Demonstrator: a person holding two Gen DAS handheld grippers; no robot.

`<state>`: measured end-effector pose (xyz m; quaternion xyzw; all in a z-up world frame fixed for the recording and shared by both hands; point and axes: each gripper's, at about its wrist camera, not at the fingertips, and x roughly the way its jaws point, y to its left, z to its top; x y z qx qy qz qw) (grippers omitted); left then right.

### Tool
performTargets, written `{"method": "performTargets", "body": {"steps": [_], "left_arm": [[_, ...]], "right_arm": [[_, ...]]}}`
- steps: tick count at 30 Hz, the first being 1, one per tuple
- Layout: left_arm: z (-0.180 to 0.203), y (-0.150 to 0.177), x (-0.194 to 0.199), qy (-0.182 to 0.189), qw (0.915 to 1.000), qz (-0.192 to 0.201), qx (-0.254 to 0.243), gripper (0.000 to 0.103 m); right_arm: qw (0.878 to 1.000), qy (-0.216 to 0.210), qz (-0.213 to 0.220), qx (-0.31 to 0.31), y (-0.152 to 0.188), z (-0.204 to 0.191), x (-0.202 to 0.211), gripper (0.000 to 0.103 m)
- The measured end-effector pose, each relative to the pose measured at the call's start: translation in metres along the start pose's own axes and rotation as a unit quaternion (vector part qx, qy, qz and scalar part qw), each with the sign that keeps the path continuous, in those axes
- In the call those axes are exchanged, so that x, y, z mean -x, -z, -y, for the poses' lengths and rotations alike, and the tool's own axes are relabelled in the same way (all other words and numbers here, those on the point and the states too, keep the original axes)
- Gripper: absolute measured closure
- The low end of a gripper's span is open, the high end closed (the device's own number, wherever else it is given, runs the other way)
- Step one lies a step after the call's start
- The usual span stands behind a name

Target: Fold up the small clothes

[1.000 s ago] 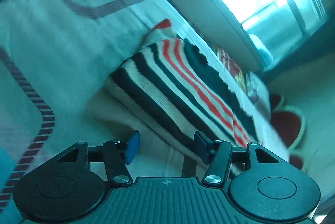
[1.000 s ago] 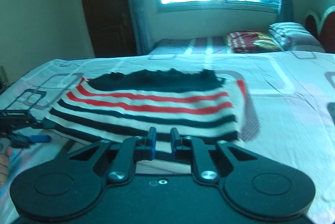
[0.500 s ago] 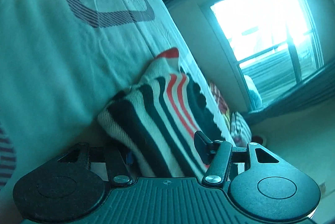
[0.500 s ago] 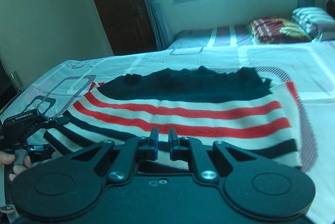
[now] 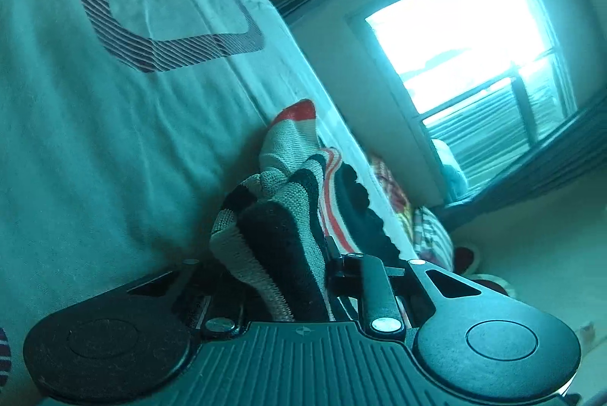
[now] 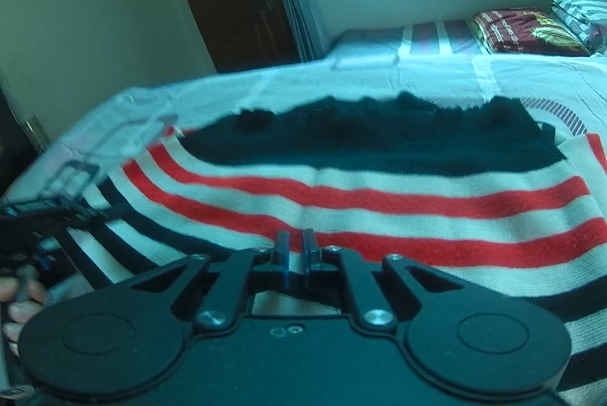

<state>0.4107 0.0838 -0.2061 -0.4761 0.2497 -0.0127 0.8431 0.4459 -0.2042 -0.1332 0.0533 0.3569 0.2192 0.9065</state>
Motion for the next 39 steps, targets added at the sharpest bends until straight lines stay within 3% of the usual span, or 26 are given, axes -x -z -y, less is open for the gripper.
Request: {"method": "performTargets", "body": {"steps": [7, 9, 13, 20, 25, 29, 30, 32, 34, 36, 38, 39], "left_arm": [[-0.005, -0.006, -0.012, -0.017, 0.9998, -0.012, -0.004, 0.081], [0.002, -0.006, -0.006, 0.004, 0.9999, -0.006, -0.009, 0.085], [0.035, -0.014, 0.001, 0.028, 0.9973, -0.007, -0.068, 0.085], [0.066, -0.024, 0.002, 0.043, 0.9924, -0.018, -0.114, 0.085], [0.117, -0.016, 0.008, 0.079, 0.9792, -0.033, -0.184, 0.085], [0.171, -0.002, 0.002, 0.104, 0.9607, -0.067, -0.249, 0.085], [0.183, 0.004, -0.003, 0.110, 0.9559, -0.084, -0.259, 0.085], [0.202, 0.022, -0.015, 0.119, 0.9447, -0.119, -0.281, 0.085], [0.217, 0.050, -0.031, 0.114, 0.9317, -0.153, -0.309, 0.085], [0.224, 0.085, -0.056, 0.089, 0.9160, -0.206, -0.332, 0.085], [0.227, 0.124, -0.076, 0.061, 0.8910, -0.249, -0.375, 0.081], [0.228, 0.140, -0.080, 0.047, 0.8794, -0.247, -0.404, 0.078]], "right_arm": [[1.000, 0.000, 0.001, -0.011, 0.003, 0.003, -0.002, 0.099], [1.000, -0.002, 0.002, -0.018, 0.004, 0.005, -0.002, 0.099], [1.000, -0.005, 0.003, -0.024, 0.005, 0.009, -0.002, 0.101], [1.000, -0.003, 0.004, -0.029, 0.006, 0.009, -0.002, 0.101], [0.999, -0.002, 0.006, -0.036, 0.007, 0.009, -0.003, 0.101], [0.998, -0.007, 0.008, -0.057, 0.006, 0.013, 0.000, 0.101], [0.997, -0.012, 0.011, -0.080, 0.005, 0.020, 0.005, 0.101], [0.988, -0.015, 0.047, -0.145, 0.008, 0.042, 0.030, 0.089], [0.977, -0.018, 0.075, -0.197, 0.015, 0.069, 0.060, 0.088], [0.965, -0.021, 0.098, -0.242, 0.025, 0.096, 0.089, 0.082], [0.950, -0.025, 0.111, -0.290, 0.036, 0.124, 0.114, 0.074], [0.944, -0.028, 0.117, -0.309, 0.040, 0.136, 0.125, 0.072]]}}
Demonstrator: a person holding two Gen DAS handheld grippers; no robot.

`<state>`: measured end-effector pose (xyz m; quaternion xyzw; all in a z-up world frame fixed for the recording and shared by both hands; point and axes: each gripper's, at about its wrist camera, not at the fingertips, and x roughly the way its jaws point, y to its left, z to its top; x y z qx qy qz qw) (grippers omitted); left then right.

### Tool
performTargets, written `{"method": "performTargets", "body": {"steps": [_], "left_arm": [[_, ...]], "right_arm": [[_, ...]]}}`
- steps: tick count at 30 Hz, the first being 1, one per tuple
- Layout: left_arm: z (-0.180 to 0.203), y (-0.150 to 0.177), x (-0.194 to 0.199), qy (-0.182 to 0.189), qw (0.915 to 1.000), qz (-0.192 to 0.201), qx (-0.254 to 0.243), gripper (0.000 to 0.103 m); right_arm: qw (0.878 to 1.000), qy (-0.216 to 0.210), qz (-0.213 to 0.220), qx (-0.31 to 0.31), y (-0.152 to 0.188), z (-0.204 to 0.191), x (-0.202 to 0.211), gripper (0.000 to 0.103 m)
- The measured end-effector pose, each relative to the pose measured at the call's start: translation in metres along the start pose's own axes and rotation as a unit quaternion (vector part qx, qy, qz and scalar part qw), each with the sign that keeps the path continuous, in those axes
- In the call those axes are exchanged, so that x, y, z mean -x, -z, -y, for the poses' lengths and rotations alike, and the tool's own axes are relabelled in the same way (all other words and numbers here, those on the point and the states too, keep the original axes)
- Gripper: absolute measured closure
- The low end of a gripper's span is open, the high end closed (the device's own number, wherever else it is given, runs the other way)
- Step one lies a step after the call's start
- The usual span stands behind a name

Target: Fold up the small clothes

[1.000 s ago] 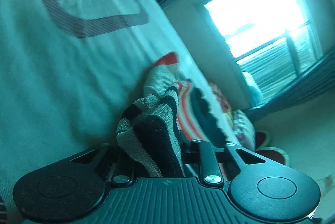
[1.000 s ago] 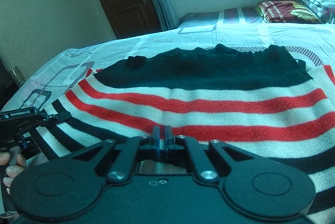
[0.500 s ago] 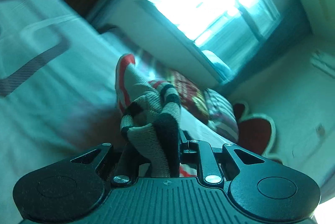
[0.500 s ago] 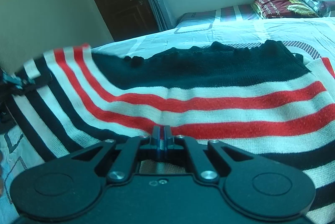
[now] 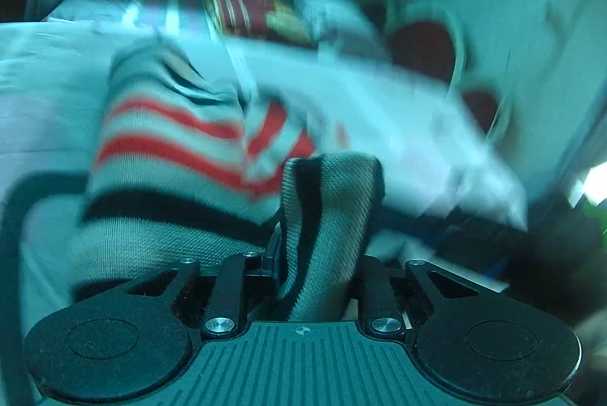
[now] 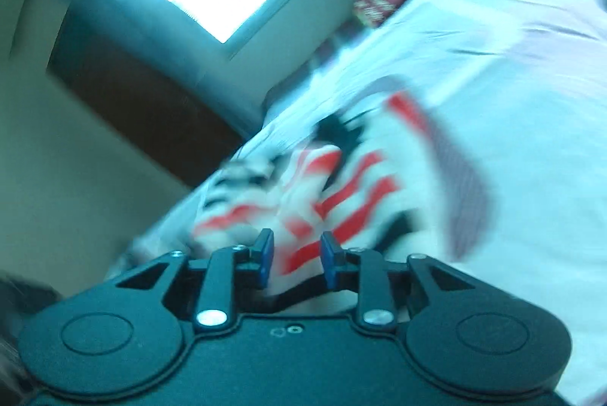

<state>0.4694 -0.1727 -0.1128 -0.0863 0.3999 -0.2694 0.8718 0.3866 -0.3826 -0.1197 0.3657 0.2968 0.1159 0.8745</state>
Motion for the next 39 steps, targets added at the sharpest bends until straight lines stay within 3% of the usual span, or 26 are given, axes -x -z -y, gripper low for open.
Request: {"method": "performTargets", "body": {"steps": [1, 2, 3, 4, 7, 10, 12, 14, 17, 21, 22, 23, 27, 28, 29, 31, 36, 39], "left_arm": [[0.010, 0.003, 0.002, -0.005, 0.9997, 0.013, -0.022, 0.057], [0.016, 0.003, 0.009, 0.020, 0.9994, 0.014, -0.026, 0.022], [0.019, 0.002, 0.019, 0.045, 0.9987, 0.014, -0.020, 0.011], [0.022, 0.001, 0.034, 0.054, 0.9981, 0.020, -0.019, 0.010], [0.011, 0.000, 0.083, 0.052, 0.9969, 0.055, -0.022, 0.010], [-0.042, -0.005, 0.112, -0.003, 0.9941, 0.102, 0.035, 0.010], [-0.080, -0.010, 0.110, -0.058, 0.9904, 0.102, 0.073, 0.010], [-0.109, -0.010, 0.101, -0.081, 0.9878, 0.081, 0.106, 0.010], [-0.120, 0.003, 0.090, -0.095, 0.9883, 0.061, 0.102, 0.010], [-0.123, 0.006, 0.076, -0.085, 0.9870, 0.063, 0.121, 0.010], [-0.124, 0.006, 0.075, -0.083, 0.9869, 0.062, 0.124, 0.010], [-0.125, 0.007, 0.072, -0.082, 0.9870, 0.062, 0.123, 0.010], [-0.123, 0.000, 0.065, -0.086, 0.9874, 0.067, 0.116, 0.010], [-0.122, -0.002, 0.066, -0.088, 0.9866, 0.072, 0.117, 0.010], [-0.123, -0.005, 0.065, -0.091, 0.9858, 0.075, 0.120, 0.010], [-0.121, -0.010, 0.058, -0.094, 0.9867, 0.066, 0.115, 0.010], [-0.094, -0.026, 0.049, -0.107, 0.9906, 0.061, 0.060, 0.010], [-0.073, -0.033, 0.035, -0.110, 0.9924, 0.048, 0.024, 0.010]], "right_arm": [[1.000, -0.004, 0.007, -0.014, -0.005, 0.008, 0.011, 0.064], [1.000, -0.005, 0.014, -0.023, -0.008, 0.013, 0.020, 0.050], [0.999, -0.009, 0.020, -0.029, -0.011, 0.017, 0.028, 0.043], [0.999, -0.016, 0.025, -0.033, -0.013, 0.019, 0.034, 0.033], [0.998, -0.043, 0.016, -0.038, -0.015, 0.018, 0.040, 0.032], [0.998, -0.056, -0.023, -0.032, -0.014, 0.010, 0.027, 0.032], [0.997, -0.048, -0.048, -0.029, -0.008, 0.008, 0.015, 0.032], [0.996, -0.047, -0.069, -0.040, -0.005, 0.009, 0.002, 0.031], [0.991, -0.050, -0.103, -0.062, -0.003, 0.012, -0.018, 0.027], [0.992, -0.030, -0.122, -0.025, -0.009, 0.000, -0.036, 0.027], [0.992, -0.024, -0.124, -0.007, -0.011, -0.006, -0.038, 0.032], [0.991, -0.016, -0.132, 0.015, -0.012, -0.012, -0.042, 0.043], [0.983, 0.018, -0.162, 0.085, -0.010, -0.029, -0.058, 0.047], [0.981, 0.027, -0.162, 0.099, -0.009, -0.031, -0.062, 0.054], [0.980, 0.036, -0.155, 0.122, -0.008, -0.035, -0.063, 0.066], [0.973, 0.036, -0.128, 0.187, -0.004, -0.047, -0.054, 0.077], [0.951, 0.015, -0.024, 0.309, -0.006, -0.078, -0.014, 0.081], [0.952, 0.023, 0.016, 0.306, -0.016, -0.070, 0.004, 0.081]]}}
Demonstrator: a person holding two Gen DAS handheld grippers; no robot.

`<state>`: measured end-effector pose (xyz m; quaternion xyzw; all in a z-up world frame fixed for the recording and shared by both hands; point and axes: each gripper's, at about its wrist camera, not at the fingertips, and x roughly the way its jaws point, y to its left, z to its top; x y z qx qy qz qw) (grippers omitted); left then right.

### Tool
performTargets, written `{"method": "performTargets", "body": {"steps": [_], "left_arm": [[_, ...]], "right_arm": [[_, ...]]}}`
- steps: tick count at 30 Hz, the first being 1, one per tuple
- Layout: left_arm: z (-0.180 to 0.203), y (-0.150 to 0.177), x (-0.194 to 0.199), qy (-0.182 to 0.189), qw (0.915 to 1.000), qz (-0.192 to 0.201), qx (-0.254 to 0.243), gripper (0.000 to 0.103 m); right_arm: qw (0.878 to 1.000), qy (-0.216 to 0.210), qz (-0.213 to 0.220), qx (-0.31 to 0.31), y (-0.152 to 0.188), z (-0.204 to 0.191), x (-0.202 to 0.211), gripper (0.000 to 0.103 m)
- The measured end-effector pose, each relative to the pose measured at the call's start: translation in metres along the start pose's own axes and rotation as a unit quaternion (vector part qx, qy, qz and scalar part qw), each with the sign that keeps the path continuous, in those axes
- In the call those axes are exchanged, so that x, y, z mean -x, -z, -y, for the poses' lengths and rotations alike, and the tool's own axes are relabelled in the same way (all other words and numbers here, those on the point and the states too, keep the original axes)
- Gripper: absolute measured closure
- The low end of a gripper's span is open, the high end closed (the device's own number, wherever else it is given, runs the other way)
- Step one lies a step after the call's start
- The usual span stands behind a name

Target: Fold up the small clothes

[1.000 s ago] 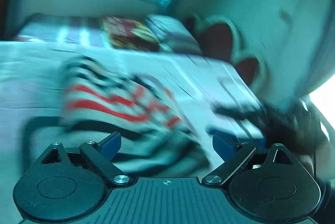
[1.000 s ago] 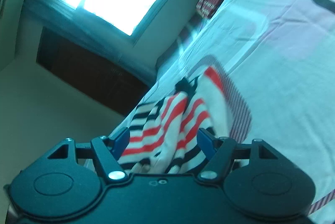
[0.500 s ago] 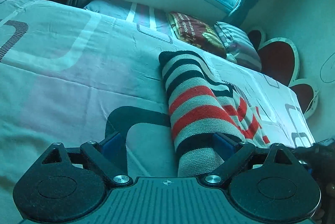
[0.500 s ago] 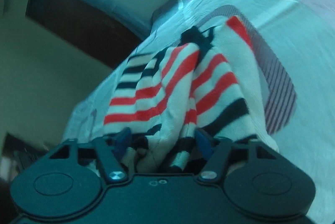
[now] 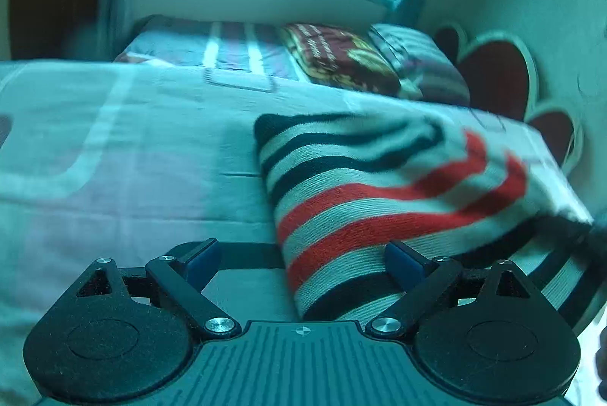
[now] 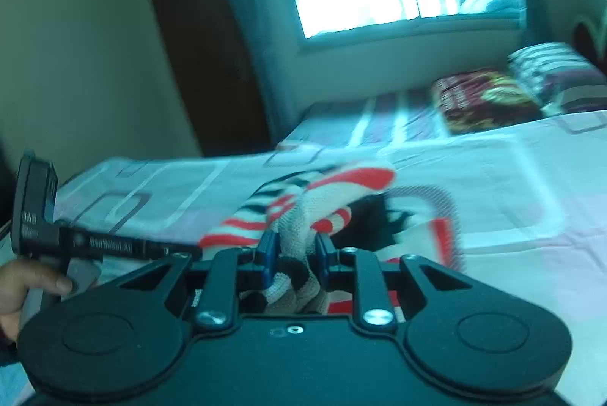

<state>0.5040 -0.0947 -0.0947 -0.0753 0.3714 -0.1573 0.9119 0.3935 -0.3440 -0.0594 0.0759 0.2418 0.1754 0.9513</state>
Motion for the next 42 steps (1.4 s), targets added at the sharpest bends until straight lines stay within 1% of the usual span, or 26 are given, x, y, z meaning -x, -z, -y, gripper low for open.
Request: {"method": "performTargets", "body": {"steps": [1, 2, 4, 5, 6, 8, 11, 13, 18, 20, 22, 23, 24, 25, 26, 27, 28, 30, 31, 32, 33, 34, 35, 37, 40, 42], "left_arm": [[0.007, 0.001, -0.006, 0.002, 0.9999, -0.009, -0.006, 0.010], [0.013, 0.002, -0.011, 0.000, 0.9997, -0.019, -0.014, 0.010], [0.022, 0.007, -0.022, 0.000, 0.9994, -0.031, -0.019, 0.010], [0.022, 0.009, -0.025, 0.004, 0.9994, -0.033, -0.010, 0.010], [0.022, 0.011, -0.027, 0.006, 0.9995, -0.032, -0.002, 0.010], [0.018, 0.014, -0.028, 0.013, 0.9994, -0.030, 0.012, 0.010], [0.015, 0.016, -0.030, 0.019, 0.9992, -0.030, 0.015, 0.010], [0.015, 0.015, -0.029, 0.019, 0.9992, -0.031, 0.016, 0.010], [0.008, 0.018, 0.006, 0.028, 0.9994, 0.008, 0.018, 0.010], [0.001, 0.024, 0.014, 0.028, 0.9993, 0.009, 0.025, 0.010], [-0.007, 0.030, 0.016, 0.032, 0.9989, 0.008, 0.034, 0.010], [-0.010, 0.033, 0.016, 0.036, 0.9984, 0.006, 0.043, 0.010], [-0.012, 0.034, 0.016, 0.037, 0.9981, 0.006, 0.049, 0.010], [-0.013, 0.035, 0.016, 0.039, 0.9976, 0.006, 0.057, 0.010], [-0.015, 0.036, 0.018, 0.046, 0.9964, 0.007, 0.070, 0.010], [-0.016, 0.038, 0.020, 0.056, 0.9953, 0.008, 0.079, 0.010], [-0.016, 0.042, 0.022, 0.063, 0.9948, 0.008, 0.080, 0.010], [-0.012, 0.053, 0.026, 0.065, 0.9956, 0.001, 0.068, 0.010], [-0.009, 0.061, 0.025, 0.058, 0.9970, -0.007, 0.051, 0.010], [-0.005, 0.070, 0.020, 0.044, 0.9983, -0.020, 0.033, 0.010], [-0.003, 0.078, 0.017, 0.041, 0.9987, -0.016, 0.026, 0.007], [0.000, 0.081, 0.017, 0.034, 0.9993, -0.006, 0.010, 0.006], [0.002, 0.080, 0.017, 0.028, 0.9996, -0.006, 0.008, 0.006], [0.004, 0.077, 0.019, 0.020, 0.9996, -0.013, 0.014, 0.006], [0.009, 0.072, 0.028, 0.007, 0.9999, -0.015, -0.003, 0.006], [0.012, 0.069, 0.038, -0.005, 0.9997, -0.006, -0.023, 0.006]], "right_arm": [[1.000, 0.009, -0.005, -0.010, 0.005, 0.009, 0.003, 0.081], [0.999, 0.021, -0.023, -0.027, 0.012, 0.021, 0.000, 0.082], [0.994, 0.046, -0.073, -0.070, 0.029, 0.045, -0.017, 0.084], [0.992, 0.041, -0.079, -0.091, 0.038, 0.054, -0.021, 0.083], [0.991, 0.030, -0.067, -0.109, 0.042, 0.059, -0.021, 0.083], [0.989, 0.027, -0.063, -0.130, 0.041, 0.061, -0.021, 0.083], [0.989, 0.028, -0.067, -0.129, 0.043, 0.060, -0.019, 0.080], [0.987, 0.030, -0.075, -0.140, 0.042, 0.066, -0.013, 0.068], [0.986, 0.019, -0.076, -0.145, 0.032, 0.062, 0.005, 0.067], [0.983, 0.006, -0.064, -0.170, 0.033, 0.064, 0.017, 0.067], [0.977, -0.011, -0.071, -0.200, 0.037, 0.066, 0.019, 0.065], [0.976, -0.015, -0.081, -0.202, 0.038, 0.064, 0.016, 0.060], [0.978, -0.013, -0.090, -0.189, 0.040, 0.058, 0.013, 0.055], [0.981, -0.004, -0.091, -0.169, 0.041, 0.052, 0.010, 0.057], [0.985, 0.014, -0.088, -0.149, 0.042, 0.046, 0.009, 0.065], [0.986, 0.028, -0.090, -0.138, 0.043, 0.043, 0.008, 0.068], [0.986, 0.032, -0.088, -0.136, 0.043, 0.043, 0.009, 0.072], [0.988, 0.034, -0.091, -0.121, 0.047, 0.042, 0.012, 0.075], [0.989, 0.044, -0.103, -0.095, 0.050, 0.038, 0.010, 0.074], [0.990, 0.058, -0.114, -0.062, 0.056, 0.033, 0.007, 0.069], [0.990, 0.067, -0.118, -0.046, 0.064, 0.031, 0.005, 0.068], [0.991, 0.068, -0.106, -0.045, 0.068, 0.031, 0.006, 0.067], [0.991, 0.070, -0.104, -0.047, 0.070, 0.032, 0.006, 0.065], [0.990, 0.071, -0.105, -0.064, 0.069, 0.035, 0.006, 0.064], [0.988, 0.074, -0.115, -0.068, 0.065, 0.033, 0.008, 0.064], [0.989, 0.082, -0.106, -0.070, 0.057, 0.028, 0.015, 0.065]]}}
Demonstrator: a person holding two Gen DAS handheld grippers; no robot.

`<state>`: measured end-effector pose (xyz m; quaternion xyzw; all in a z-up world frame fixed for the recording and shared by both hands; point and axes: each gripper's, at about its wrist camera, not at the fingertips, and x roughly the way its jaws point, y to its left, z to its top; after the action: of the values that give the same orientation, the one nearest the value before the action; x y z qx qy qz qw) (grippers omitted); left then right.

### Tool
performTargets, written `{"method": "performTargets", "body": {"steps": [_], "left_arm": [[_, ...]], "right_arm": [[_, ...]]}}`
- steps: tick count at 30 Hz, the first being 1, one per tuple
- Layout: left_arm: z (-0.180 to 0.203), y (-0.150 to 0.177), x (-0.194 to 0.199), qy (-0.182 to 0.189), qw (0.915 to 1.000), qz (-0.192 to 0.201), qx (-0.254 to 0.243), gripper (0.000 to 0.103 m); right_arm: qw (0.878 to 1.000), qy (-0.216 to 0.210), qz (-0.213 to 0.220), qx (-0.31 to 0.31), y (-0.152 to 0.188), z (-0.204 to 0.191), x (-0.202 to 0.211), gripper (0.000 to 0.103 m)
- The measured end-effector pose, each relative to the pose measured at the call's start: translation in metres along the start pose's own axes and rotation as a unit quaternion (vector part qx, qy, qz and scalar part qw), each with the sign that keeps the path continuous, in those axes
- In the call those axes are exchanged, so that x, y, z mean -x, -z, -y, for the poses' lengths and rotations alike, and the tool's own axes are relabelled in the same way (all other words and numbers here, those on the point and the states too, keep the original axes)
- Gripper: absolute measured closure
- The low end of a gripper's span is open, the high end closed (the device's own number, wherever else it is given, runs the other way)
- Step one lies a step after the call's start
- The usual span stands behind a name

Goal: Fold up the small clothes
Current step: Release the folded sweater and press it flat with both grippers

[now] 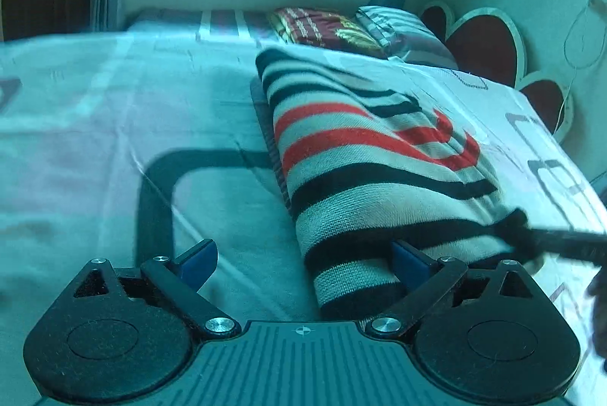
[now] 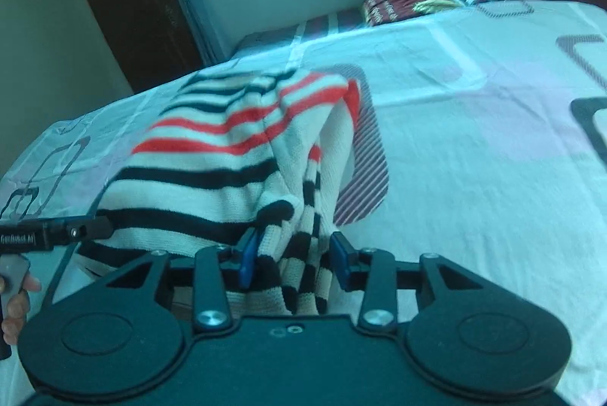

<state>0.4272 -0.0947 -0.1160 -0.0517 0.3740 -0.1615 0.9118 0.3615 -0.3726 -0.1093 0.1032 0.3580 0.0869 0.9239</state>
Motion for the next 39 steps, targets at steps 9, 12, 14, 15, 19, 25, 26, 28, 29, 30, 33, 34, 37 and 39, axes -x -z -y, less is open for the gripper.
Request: {"method": "performTargets", "body": {"steps": [9, 12, 14, 15, 19, 25, 26, 28, 29, 30, 33, 34, 37, 39], "left_arm": [[0.008, -0.053, -0.004, -0.031, 0.9978, 0.035, -0.047, 0.006], [0.009, -0.076, -0.023, -0.036, 0.9975, 0.034, -0.050, 0.006], [0.006, -0.086, -0.042, -0.041, 0.9980, 0.021, -0.045, 0.006], [0.004, -0.089, -0.051, -0.040, 0.9983, 0.014, -0.041, 0.006], [-0.004, -0.083, -0.082, -0.037, 0.9986, -0.018, -0.034, 0.006], [-0.008, -0.079, -0.080, -0.024, 0.9995, -0.012, -0.016, 0.006], [-0.005, -0.079, -0.075, -0.028, 0.9992, -0.007, -0.026, 0.006], [-0.003, -0.080, -0.066, -0.032, 0.9989, -0.001, -0.036, 0.006], [-0.005, -0.080, -0.061, -0.024, 0.9991, 0.004, -0.034, 0.006], [-0.006, -0.078, -0.055, -0.022, 0.9991, 0.010, -0.035, 0.006], [-0.012, -0.071, -0.044, -0.024, 0.9991, 0.016, -0.030, 0.006], [-0.015, -0.069, -0.044, -0.024, 0.9993, 0.014, -0.025, 0.006], [-0.020, -0.065, -0.048, -0.021, 0.9997, 0.007, -0.006, 0.006], [-0.019, -0.065, -0.050, -0.021, 0.9998, 0.003, 0.000, 0.006]], "right_arm": [[0.998, -0.023, 0.054, 0.016, -0.054, -0.013, -0.007, 0.067], [0.998, -0.043, 0.042, 0.031, -0.077, -0.014, -0.034, 0.071], [0.998, -0.039, 0.029, 0.041, -0.087, -0.013, -0.055, 0.073], [0.998, -0.036, 0.022, 0.048, -0.088, -0.013, -0.065, 0.075], [0.996, -0.012, -0.011, 0.085, -0.082, -0.005, -0.094, 0.085], [0.994, -0.005, -0.008, 0.107, -0.079, -0.003, -0.090, 0.087], [0.994, -0.004, -0.011, 0.108, -0.081, -0.003, -0.088, 0.087], [0.994, 0.001, -0.010, 0.104, -0.084, -0.003, -0.079, 0.083], [0.995, 0.000, -0.002, 0.103, -0.084, -0.005, -0.071, 0.074], [0.995, -0.002, 0.008, 0.102, -0.085, -0.005, -0.063, 0.069], [0.998, -0.008, 0.004, 0.068, -0.081, 0.004, -0.051, 0.056], [0.999, -0.019, -0.002, 0.051, -0.079, 0.008, -0.052, 0.055], [0.999, -0.027, -0.027, 0.024, -0.073, 0.012, -0.066, 0.054], [0.998, -0.040, -0.036, 0.016, -0.069, 0.013, -0.073, 0.071]]}}
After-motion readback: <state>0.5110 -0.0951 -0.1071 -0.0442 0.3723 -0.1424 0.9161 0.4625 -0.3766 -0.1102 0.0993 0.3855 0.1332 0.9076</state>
